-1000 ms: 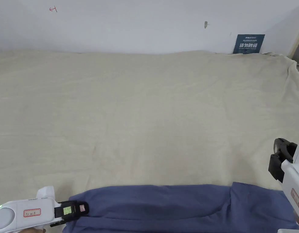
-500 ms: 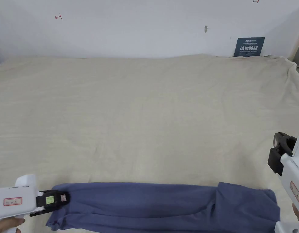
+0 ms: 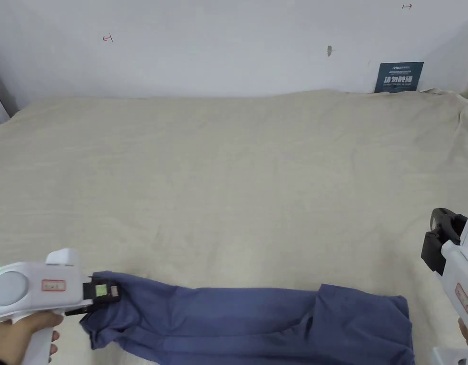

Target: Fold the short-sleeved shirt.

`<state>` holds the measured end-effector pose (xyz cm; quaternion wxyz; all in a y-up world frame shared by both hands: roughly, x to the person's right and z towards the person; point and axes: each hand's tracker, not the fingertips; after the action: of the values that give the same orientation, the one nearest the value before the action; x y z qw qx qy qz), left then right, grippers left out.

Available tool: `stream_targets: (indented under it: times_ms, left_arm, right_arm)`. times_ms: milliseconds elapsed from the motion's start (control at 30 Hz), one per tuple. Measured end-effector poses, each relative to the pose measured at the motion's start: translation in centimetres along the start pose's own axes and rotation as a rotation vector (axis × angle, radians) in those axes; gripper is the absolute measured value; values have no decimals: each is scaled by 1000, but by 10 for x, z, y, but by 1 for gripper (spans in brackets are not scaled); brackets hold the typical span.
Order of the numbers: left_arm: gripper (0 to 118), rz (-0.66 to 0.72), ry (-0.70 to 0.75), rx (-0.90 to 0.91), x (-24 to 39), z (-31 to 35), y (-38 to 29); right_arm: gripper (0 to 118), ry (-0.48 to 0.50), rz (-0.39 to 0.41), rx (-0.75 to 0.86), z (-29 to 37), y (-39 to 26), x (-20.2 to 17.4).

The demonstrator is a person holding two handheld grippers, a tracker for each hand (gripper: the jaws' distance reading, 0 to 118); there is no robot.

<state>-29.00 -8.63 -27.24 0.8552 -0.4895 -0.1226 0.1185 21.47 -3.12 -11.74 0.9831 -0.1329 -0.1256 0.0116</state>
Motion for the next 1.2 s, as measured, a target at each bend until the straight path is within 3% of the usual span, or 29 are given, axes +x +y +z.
stream_targets:
  times_ms: [400, 733, 800, 867, 933, 1033, 1067, 1200]
  left_arm:
    - [8, -200, -159, -161, 140, -94, -17]
    - [10, -271, -16, -278, 192, -186, -60]
    - [19, -266, -6, -260, 194, -185, -61]
    - [36, -275, -9, -247, 195, -180, -60]
    - [41, -274, -42, -236, 196, -175, -59]
    - [88, -234, -84, -215, 200, -157, -56]
    - [95, -222, -106, -188, 200, -149, -54]
    - [98, -208, -178, -62, 193, -103, -39]
  right_arm:
    - [0, -8, -5, 9, 12, -1, 21]
    - [0, -31, -7, -14, 18, -6, 31]
    - [0, -34, -4, -17, 18, -8, 33]
    - [0, -35, -3, -18, 18, -8, 35]
    - [0, -35, -3, -20, 17, -8, 36]
    - [0, -33, -6, -19, 16, -7, 36]
    - [0, -32, -6, -18, 16, -7, 36]
    - [0, -25, 0, -9, 16, -2, 34]
